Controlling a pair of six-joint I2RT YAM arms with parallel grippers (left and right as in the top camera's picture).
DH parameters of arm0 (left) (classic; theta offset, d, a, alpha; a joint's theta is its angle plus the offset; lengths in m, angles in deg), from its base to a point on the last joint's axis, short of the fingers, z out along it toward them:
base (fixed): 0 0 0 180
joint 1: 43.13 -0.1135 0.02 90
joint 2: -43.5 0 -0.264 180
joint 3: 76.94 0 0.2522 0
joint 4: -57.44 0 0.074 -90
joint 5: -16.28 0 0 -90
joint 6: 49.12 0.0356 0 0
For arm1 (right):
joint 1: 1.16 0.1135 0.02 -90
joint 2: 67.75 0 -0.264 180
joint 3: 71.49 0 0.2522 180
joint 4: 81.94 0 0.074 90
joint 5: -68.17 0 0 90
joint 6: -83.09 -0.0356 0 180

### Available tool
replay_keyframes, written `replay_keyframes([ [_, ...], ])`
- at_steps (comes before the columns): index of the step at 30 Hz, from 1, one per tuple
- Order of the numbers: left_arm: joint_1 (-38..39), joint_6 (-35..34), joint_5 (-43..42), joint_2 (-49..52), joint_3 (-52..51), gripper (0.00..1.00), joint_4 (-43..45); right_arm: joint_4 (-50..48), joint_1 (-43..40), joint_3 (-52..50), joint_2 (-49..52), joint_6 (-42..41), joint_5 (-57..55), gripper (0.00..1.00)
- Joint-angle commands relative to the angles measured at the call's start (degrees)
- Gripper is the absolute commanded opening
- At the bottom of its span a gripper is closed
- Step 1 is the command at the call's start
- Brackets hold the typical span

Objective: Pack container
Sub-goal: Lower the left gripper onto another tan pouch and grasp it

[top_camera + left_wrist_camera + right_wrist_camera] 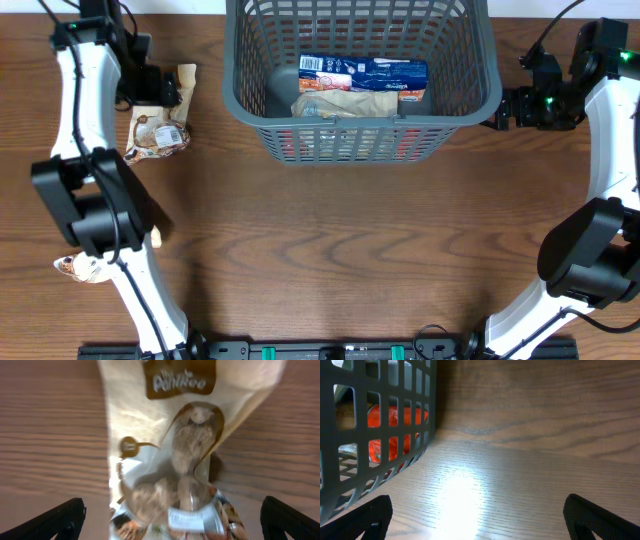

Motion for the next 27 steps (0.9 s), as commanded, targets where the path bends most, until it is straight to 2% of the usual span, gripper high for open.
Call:
replay_keyframes([
  [1,0.0,-1.6,-1.7,4.4,-0.2,0.99,-0.1,0.4,1.2,0.0,-0.5,-0.6,0.0,0.99],
  [11,0.0,-1.6,-1.7,10.0,-0.2,0.99,0.7,1.4,1.3,0.0,-0.5,-0.5,0.0,0.99],
  [12,0.0,-1.6,-1.7,10.0,-0.2,0.9,0.7,1.4,1.3,0.0,-0.5,-0.5,0.0,0.99],
  [14,0.0,-1.6,-1.7,9.9,-0.2,0.58,0.5,1.7,1.3,0.0,-0.5,-0.5,-0.3,0.99],
  [19,0.2,-1.8,-1.7,9.2,-0.2,0.11,-1.9,2.4,1.3,0.0,-0.5,-0.6,-0.6,0.99],
  [20,0.2,-1.9,-1.7,8.8,-0.2,0.06,-2.5,2.3,1.3,0.0,-0.5,-0.5,-0.6,0.99],
  [27,1.2,-3.3,-1.7,-1.0,-0.2,0.06,-4.1,2.2,1.3,0.0,-0.5,0.1,-1.5,0.99],
])
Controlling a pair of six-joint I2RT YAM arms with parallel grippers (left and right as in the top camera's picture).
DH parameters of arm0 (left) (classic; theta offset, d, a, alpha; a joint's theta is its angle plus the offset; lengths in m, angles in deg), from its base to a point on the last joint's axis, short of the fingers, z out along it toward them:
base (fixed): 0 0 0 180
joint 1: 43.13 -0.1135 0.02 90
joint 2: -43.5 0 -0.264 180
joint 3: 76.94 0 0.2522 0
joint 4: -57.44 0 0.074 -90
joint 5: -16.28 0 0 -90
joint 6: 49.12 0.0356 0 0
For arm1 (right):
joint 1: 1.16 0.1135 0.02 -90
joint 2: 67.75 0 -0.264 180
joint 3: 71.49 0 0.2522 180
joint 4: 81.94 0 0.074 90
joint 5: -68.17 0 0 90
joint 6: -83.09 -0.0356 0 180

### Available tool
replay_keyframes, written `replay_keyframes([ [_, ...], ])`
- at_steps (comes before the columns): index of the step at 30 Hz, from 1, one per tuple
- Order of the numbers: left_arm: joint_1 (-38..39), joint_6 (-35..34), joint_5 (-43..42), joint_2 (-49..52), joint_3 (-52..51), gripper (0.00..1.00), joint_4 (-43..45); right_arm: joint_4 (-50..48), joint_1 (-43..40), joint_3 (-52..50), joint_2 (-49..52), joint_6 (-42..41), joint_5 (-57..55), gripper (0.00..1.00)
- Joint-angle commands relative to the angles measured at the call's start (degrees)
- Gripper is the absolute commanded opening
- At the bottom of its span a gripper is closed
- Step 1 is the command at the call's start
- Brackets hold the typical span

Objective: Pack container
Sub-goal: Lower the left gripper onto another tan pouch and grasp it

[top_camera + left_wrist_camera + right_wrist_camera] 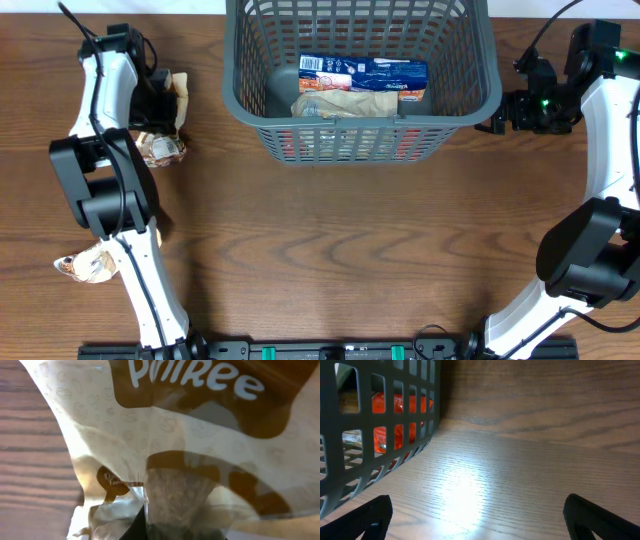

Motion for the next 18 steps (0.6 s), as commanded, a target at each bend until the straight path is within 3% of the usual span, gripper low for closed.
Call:
replay_keyframes([
  [1,1.1,-1.4,-0.4,-9.9,0.2,0.06,-0.1,-0.1,0.4,0.0,-0.5,0.1,-0.9,0.99],
  [12,8.3,0.2,-0.5,-39.2,0.2,0.06,13.0,-0.4,0.3,0.0,-0.5,0.1,-1.0,0.99],
  [14,11.7,6.4,-3.3,-42.4,0.2,0.06,14.8,-0.4,0.3,0.0,-0.5,0.1,-1.0,0.99],
  [18,21.4,25.6,-7.8,-45.7,0.2,0.06,16.4,-0.4,0.3,0.0,-0.5,0.0,-1.0,0.99],
])
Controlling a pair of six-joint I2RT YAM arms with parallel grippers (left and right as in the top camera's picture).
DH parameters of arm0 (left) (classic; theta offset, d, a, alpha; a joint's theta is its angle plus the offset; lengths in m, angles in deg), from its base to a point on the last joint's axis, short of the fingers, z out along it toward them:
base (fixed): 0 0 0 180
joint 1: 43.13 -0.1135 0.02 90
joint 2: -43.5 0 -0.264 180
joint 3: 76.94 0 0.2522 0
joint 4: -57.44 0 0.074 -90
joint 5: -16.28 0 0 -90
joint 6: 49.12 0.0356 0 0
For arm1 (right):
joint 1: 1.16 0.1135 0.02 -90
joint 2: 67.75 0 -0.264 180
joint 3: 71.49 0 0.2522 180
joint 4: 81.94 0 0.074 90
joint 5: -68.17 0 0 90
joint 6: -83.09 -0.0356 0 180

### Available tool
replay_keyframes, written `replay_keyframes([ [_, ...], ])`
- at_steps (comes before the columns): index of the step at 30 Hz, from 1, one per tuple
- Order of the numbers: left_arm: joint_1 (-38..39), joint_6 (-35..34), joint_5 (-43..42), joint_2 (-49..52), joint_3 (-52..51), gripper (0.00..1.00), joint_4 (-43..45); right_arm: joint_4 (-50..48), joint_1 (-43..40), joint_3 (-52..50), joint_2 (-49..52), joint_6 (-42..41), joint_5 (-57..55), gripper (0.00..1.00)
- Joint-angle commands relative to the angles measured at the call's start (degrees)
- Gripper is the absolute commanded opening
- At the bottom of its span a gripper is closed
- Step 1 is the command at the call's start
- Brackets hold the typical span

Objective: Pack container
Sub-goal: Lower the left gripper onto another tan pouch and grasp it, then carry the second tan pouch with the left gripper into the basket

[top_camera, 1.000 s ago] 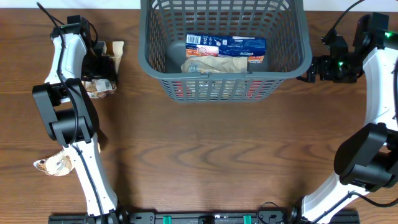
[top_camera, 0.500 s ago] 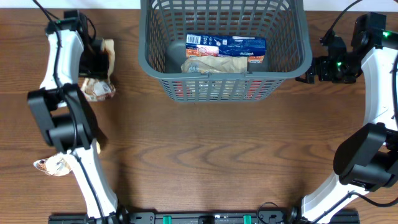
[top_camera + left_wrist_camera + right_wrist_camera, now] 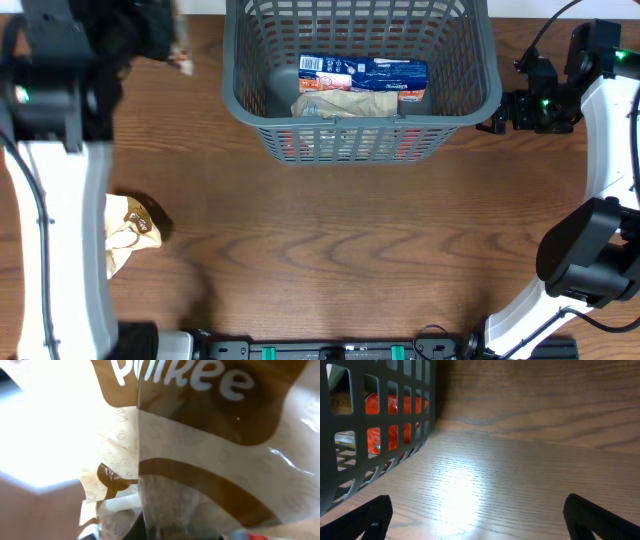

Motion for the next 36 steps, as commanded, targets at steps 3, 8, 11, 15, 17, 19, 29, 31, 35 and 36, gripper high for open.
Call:
replay_keyframes([
  [3,11.0,23.0,-4.2,1.1,-0.2,0.06,1.9,0.1,0.3,0.0,-0.5,0.0,-0.1,0.99],
  [8,15.8,36.6,-5.9,5.0,-0.2,0.06,1.7,0.1,0.3,0.0,-0.5,0.0,-0.1,0.99],
  [11,16.5,38.6,-8.9,8.9,-0.2,0.06,2.4,0.1,0.3,0.0,-0.5,0.0,-0.1,0.99],
  [15,16.5,38.6,-9.9,15.5,-0.2,0.06,3.1,0.2,0.3,0.0,-0.5,0.0,-0.1,0.99],
  [17,16.5,38.6,-9.9,18.9,-0.2,0.06,3.0,0.2,0.3,0.0,-0.5,0.0,-0.1,0.99],
  [19,16.6,38.6,-9.9,22.0,-0.2,0.06,3.0,0.3,0.3,0.0,-0.5,0.0,-0.1,0.99],
  [29,16.7,36.3,-9.9,31.9,-0.2,0.36,1.7,0.9,0.3,0.0,-0.5,0.0,-0.1,0.99],
  [31,16.6,35.7,-9.5,31.9,-0.2,0.81,1.7,0.9,0.3,0.0,-0.5,0.0,-0.1,0.99],
  [35,16.7,33.9,-6.7,29.4,-0.2,0.99,1.7,0.9,0.3,0.0,-0.5,0.0,-0.1,0.99],
  [36,16.6,32.2,-5.2,28.1,-0.2,0.99,1.8,1.0,0.3,0.0,-0.5,0.0,-0.1,0.99],
])
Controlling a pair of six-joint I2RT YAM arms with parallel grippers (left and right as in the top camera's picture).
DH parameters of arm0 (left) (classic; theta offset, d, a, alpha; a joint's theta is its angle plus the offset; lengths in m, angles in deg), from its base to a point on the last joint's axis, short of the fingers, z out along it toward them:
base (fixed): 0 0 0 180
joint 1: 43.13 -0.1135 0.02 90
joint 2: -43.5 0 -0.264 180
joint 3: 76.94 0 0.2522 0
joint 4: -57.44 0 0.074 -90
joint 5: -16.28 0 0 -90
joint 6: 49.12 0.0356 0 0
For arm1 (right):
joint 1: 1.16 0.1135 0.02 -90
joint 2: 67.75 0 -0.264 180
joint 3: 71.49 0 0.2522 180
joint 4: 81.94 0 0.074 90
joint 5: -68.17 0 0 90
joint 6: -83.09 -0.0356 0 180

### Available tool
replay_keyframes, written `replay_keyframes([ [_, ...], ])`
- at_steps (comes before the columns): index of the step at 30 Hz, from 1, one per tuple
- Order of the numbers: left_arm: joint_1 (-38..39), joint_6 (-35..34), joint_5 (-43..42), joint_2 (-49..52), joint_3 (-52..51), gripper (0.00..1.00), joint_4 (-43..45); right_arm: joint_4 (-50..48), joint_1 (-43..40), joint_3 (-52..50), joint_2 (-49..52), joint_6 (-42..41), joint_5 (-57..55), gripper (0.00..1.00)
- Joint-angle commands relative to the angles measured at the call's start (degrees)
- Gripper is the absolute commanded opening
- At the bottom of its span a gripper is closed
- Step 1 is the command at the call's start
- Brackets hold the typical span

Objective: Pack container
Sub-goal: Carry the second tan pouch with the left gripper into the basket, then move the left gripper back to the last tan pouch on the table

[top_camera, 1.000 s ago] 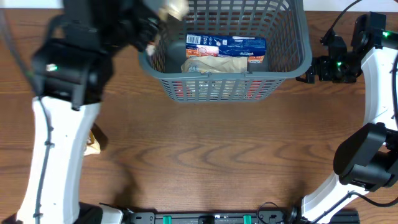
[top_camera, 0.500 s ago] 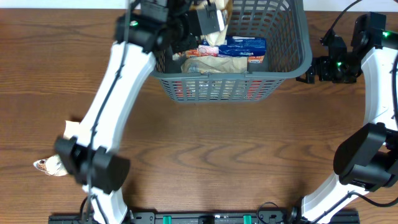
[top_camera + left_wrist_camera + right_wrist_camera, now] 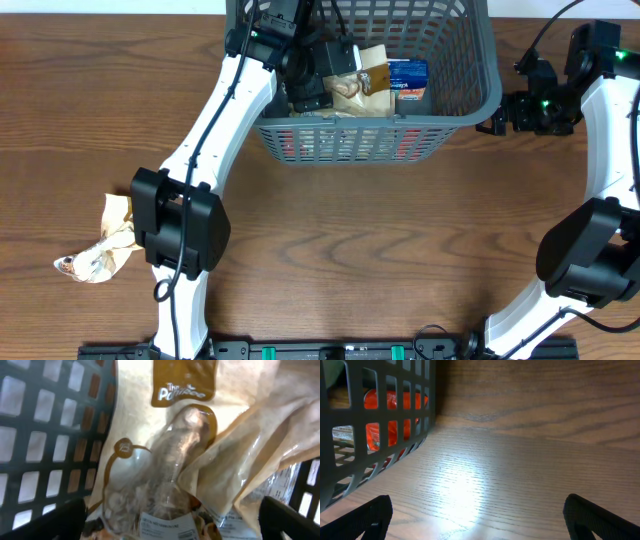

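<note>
The beige snack pouch with brown lettering lies inside the grey basket, on top of the packs there. My left gripper is inside the basket just above the pouch. It is open, its fingers spread to either side of the pouch's lower end. A blue pack shows beside the pouch. My right gripper hangs open over bare table right of the basket; in its own view nothing is between its fingers.
A crumpled beige bag lies on the table at the near left. Something red shows through the basket's wall. The wooden table stretches in front of the basket.
My left gripper was raised over the table's far left with the pouch in it. Now it is inside the basket, open, and the pouch lies there. The right arm has not moved.
My left gripper was open above the pouch, which lay on the table left of the basket. Then it was down tight against the pouch. Then it held the pouch lifted off the table. Now the pouch rests in the basket, let go.
</note>
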Motion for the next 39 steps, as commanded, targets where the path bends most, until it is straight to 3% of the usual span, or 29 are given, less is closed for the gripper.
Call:
replay_keyframes([
  [1,0.0,-4.9,4.2,-5.6,0.2,0.99,0.0,0.1,0.3,0.0,-0.5,0.0,0.0,0.99],
  [5,-0.2,-9.7,10.6,-13.6,0.3,0.99,-0.1,0.0,0.3,0.0,-0.5,0.0,0.1,0.99],
  [13,-1.2,-11.0,20.0,-30.8,0.3,0.99,-3.1,0.2,0.4,0.0,-0.5,0.0,0.1,0.99],
  [18,-8.1,-27.1,29.8,-36.6,0.3,0.99,-12.1,0.2,0.4,0.0,-0.5,0.0,0.3,0.99],
  [22,-19.5,-41.1,30.1,-37.4,0.3,0.99,-24.6,0.3,0.4,0.0,-0.5,0.0,0.5,0.99],
  [25,-28.1,-47.5,29.9,-37.3,-0.8,0.99,-31.2,0.3,0.4,0.0,-0.5,0.0,0.5,0.99],
  [28,-35.7,-47.6,24.7,-38.4,-3.3,0.99,-34.0,0.2,0.4,0.0,-0.5,0.0,0.5,0.99],
  [32,-42.4,-41.8,13.3,-43.8,-9.8,0.99,-33.4,0.2,0.4,0.0,-0.5,0.0,0.5,0.99],
  [39,-44.9,-40.3,11.8,-58.2,-28.8,0.99,-27.3,0.1,0.4,0.0,-0.5,0.0,0.5,0.99],
])
